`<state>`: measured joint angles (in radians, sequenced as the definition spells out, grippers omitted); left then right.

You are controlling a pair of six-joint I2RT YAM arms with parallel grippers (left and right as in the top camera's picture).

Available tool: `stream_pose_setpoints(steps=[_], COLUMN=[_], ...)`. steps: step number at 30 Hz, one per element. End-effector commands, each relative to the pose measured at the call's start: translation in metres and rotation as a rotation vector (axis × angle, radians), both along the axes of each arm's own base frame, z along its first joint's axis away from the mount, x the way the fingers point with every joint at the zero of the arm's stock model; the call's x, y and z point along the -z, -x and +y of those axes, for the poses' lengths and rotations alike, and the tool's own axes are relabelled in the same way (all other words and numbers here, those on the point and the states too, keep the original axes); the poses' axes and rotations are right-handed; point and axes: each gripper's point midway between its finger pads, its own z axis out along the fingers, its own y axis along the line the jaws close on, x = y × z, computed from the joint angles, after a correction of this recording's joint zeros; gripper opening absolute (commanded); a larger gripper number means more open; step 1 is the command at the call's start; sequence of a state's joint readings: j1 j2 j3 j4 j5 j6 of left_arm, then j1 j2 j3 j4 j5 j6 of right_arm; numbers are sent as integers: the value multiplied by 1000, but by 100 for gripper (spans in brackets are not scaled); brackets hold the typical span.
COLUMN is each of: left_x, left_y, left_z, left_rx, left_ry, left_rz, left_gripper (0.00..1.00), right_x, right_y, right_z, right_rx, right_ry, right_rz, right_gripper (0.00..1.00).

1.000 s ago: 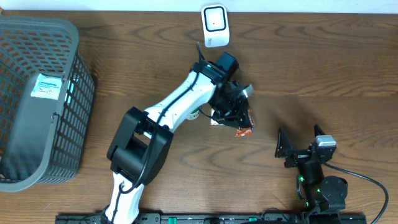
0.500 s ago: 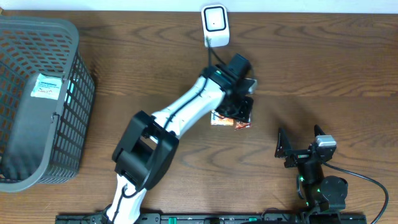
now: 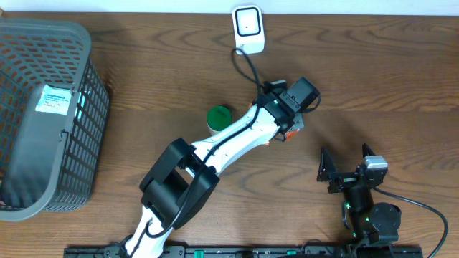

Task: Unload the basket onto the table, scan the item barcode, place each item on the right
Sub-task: 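Hold the TOP bar under the scanner, then drop it right of the tissues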

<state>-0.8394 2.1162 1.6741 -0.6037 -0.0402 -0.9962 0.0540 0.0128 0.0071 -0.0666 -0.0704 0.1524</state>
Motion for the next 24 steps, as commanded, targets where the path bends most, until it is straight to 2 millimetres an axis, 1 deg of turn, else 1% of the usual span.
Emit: stream_pose_setpoints(steps=[1,3,7,9,12,15,16,18,19,20,21,22,24], left_x=[24,37,68,79,81,78,78,76,74,73,70,67,58], left_y=[-10,-8,3,8,8,10,13,18,20,21,21,21,20], left_z=[6,1,-15,-21,-23,-30,-34,-38,-39,-38,-38,-37,-37], left_rx=[-322,-327,-285,-279,-285,-264,-246,-195,-174,-160,-147,-136,-110], left_ry=[55,66,101,119,132,163,174,183,182,178,175,173,177], left_rz=[42,67,167,210,221,236,252,270,271,270,266,260,242], left_gripper=[8,8,8,8,8,8,17,50,63,73,82,87,92], right_x=[1,1,1,1,1,1,1,1,1,1,1,1,1], right_y=[0,0,0,0,0,0,0,0,0,0,0,0,0], right_z=[1,1,1,1,1,1,1,1,1,1,1,1,1], right_rx=[-3,-3,-3,-3,-3,-3,-3,-3,-3,-3,-3,-3,-3], right_ry=[-11,-11,-11,-11,-11,-11,-11,-11,-11,-11,-11,-11,-11], right_rz=[5,5,5,5,5,5,5,5,5,5,5,5,5], right_gripper=[99,99,99,99,99,99,99,99,99,99,99,99,99])
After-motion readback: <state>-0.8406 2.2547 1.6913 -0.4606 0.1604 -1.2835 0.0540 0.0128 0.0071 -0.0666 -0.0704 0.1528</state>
